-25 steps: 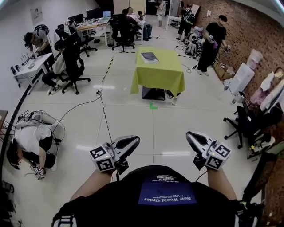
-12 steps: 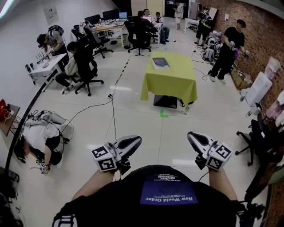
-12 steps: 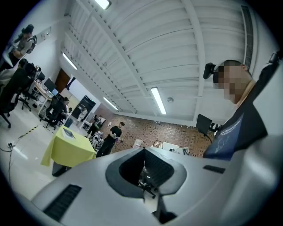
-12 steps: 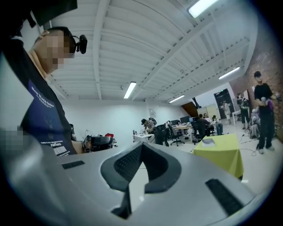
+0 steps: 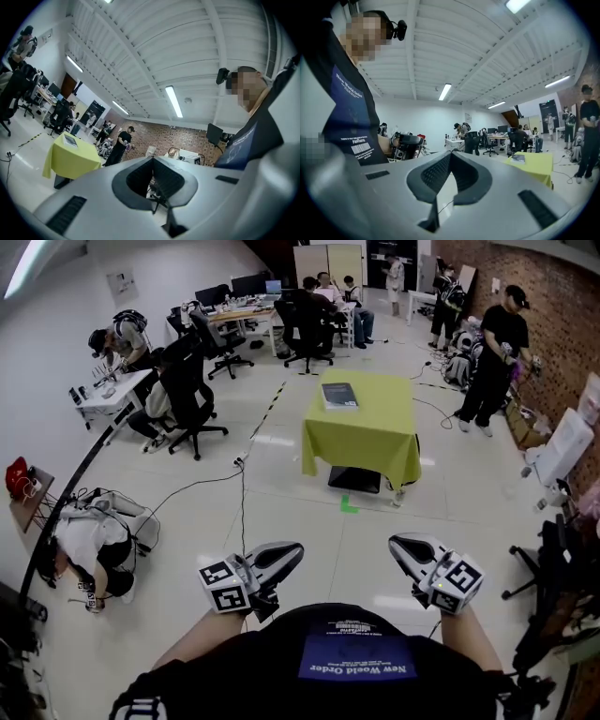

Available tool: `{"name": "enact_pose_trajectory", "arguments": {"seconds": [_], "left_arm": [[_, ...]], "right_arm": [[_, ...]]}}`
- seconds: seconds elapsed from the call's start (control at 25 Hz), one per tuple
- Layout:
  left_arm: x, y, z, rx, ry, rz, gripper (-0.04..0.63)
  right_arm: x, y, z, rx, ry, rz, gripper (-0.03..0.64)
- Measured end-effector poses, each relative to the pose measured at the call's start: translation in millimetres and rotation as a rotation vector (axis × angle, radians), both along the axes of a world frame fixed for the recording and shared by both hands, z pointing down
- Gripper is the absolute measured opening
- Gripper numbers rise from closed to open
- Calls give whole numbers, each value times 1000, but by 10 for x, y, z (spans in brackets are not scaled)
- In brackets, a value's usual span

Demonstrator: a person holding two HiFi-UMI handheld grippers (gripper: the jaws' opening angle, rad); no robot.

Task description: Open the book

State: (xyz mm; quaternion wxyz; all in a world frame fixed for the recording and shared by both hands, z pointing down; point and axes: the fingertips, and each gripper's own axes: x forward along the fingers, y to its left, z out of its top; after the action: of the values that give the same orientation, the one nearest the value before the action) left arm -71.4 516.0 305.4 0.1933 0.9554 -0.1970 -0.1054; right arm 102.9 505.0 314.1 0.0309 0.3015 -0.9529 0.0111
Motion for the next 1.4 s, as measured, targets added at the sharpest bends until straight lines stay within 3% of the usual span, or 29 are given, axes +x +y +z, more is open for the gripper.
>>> {"name": "enact_pose_trajectory", "arguments": {"seconds": [0.32,0.52,0.72,0.96,1.24,1.4], "left_arm": [[141,-827,144,-21,27,49,6],[-93,-1628,105,19,44,121,6],[-477,-2421,-1,58,27,177,6],[-799,-3198,55,47,44,192,6],[-673,-3916,292,-10,32,149,6],[-237,-4361,220,6,26,114,6]], "right_arm": [[50,-685,117,-35,-1,28,-14],[-162,-1398,-65,1,28,109,-14],[-425,-2104,-170,-8,-8,190,-14],[-598,-2796,-109,-49,-28,259,-14],[-450,-3638,18,-80,-41,212,-14],[-52,-4185,-14,-65,-46,152,-14]]}}
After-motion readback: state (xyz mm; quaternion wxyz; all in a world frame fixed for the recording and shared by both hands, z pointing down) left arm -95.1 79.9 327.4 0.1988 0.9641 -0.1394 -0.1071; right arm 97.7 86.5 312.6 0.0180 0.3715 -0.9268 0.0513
